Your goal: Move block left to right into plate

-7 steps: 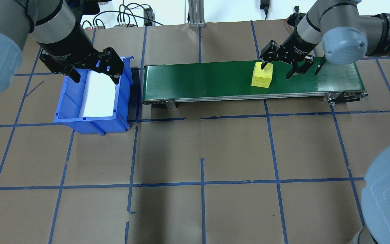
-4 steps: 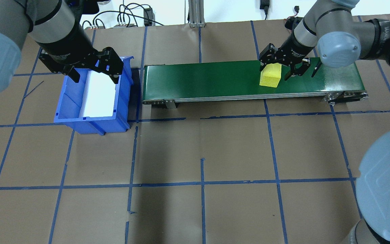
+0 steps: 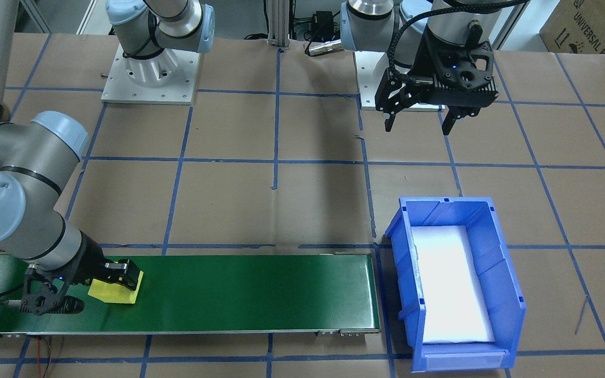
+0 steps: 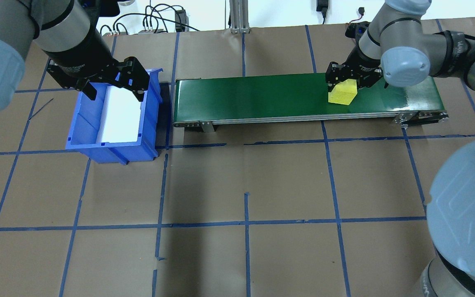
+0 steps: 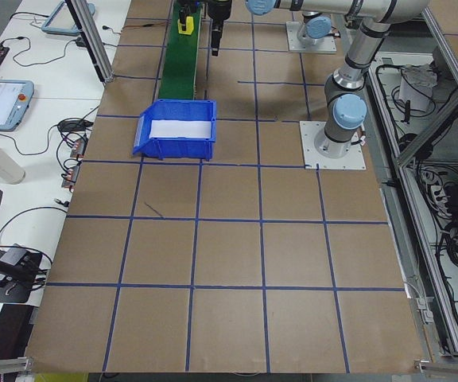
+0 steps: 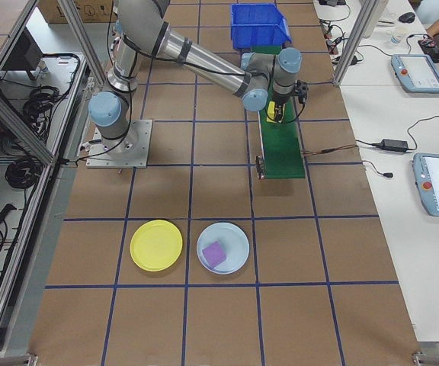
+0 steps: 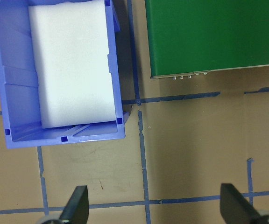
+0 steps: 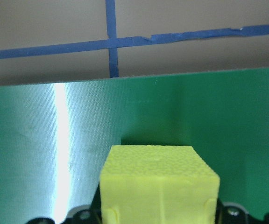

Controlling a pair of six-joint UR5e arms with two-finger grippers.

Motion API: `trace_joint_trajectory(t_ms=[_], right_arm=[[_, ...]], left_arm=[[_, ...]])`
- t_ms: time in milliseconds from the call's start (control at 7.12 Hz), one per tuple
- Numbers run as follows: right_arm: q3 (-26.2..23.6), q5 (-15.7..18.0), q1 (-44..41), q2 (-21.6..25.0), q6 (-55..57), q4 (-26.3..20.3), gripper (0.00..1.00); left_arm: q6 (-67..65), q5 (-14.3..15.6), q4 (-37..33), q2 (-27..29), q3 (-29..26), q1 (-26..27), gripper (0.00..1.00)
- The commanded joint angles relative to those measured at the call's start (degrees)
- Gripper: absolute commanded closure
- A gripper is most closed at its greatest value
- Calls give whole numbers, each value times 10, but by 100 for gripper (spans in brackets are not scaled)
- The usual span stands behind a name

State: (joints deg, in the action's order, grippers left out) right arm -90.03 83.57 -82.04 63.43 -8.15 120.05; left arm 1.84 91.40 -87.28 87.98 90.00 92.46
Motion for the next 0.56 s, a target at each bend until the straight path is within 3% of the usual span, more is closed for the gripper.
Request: trace_joint_trajectory(t_ms=[0,140,281,421], right_arm=[[-7,80,14,61,-136,-8,52],[-7,107,58,97,-195,-59,51],[-15,110,115,132,-267,-118,50],[-28,112,202,153,-371,-127,50]], left_arm=[[0,0,0,0,0,0,0],[0,0,0,0,0,0,0],[0,0,0,0,0,0,0],[0,0,0,0,0,0,0]])
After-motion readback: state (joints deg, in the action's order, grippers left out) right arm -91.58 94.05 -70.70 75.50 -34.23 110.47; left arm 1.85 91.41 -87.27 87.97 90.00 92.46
